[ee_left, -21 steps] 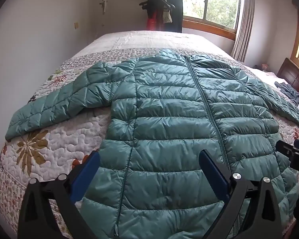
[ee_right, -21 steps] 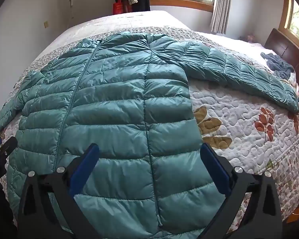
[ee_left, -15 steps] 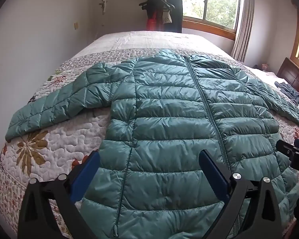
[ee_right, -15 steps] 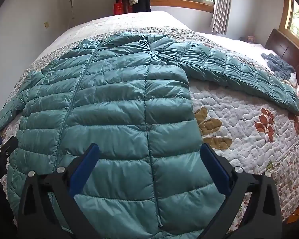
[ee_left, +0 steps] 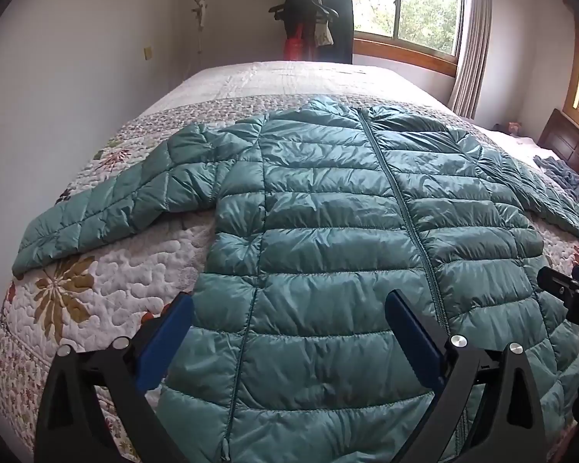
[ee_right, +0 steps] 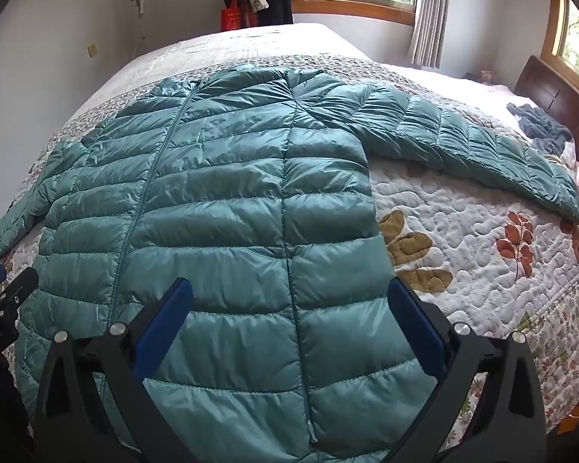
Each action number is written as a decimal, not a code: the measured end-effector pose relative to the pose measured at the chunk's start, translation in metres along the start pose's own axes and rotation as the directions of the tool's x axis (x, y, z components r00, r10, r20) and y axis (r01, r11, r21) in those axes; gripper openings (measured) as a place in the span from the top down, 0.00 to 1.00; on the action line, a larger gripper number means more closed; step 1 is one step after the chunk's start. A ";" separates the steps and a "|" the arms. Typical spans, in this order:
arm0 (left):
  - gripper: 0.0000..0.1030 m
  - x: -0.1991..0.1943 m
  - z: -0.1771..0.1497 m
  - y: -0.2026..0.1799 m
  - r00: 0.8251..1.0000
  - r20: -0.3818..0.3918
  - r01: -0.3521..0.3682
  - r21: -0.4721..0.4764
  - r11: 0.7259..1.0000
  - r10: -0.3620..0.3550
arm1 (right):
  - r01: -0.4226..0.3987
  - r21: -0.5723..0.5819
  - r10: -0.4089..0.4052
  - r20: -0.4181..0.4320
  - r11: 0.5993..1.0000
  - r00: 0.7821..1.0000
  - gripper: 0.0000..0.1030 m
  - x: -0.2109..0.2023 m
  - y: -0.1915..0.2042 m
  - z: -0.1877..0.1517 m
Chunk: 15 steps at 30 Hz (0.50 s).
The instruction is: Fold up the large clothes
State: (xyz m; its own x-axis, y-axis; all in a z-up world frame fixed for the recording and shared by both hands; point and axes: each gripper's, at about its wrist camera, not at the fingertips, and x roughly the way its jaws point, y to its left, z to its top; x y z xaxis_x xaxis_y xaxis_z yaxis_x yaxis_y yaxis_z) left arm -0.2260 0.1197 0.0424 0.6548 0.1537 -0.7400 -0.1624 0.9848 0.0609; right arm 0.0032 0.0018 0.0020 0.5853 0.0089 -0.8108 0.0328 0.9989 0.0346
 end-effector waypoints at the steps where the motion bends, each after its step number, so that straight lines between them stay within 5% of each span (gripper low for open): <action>1: 0.04 0.000 -0.001 0.000 1.000 0.000 0.000 0.000 1.000 0.000 | -0.001 0.001 0.001 0.000 1.000 1.000 0.03 0.000 0.000 0.000; 15: 0.04 0.002 0.000 0.001 1.000 -0.003 -0.003 -0.002 1.000 0.003 | 0.000 0.004 0.000 0.002 1.000 1.000 0.03 0.002 -0.002 0.000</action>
State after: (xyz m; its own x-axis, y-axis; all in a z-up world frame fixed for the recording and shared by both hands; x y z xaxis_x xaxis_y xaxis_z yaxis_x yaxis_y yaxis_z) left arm -0.2254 0.1213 0.0410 0.6522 0.1562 -0.7418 -0.1654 0.9843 0.0619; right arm 0.0041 -0.0003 0.0001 0.5871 0.0092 -0.8094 0.0356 0.9987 0.0372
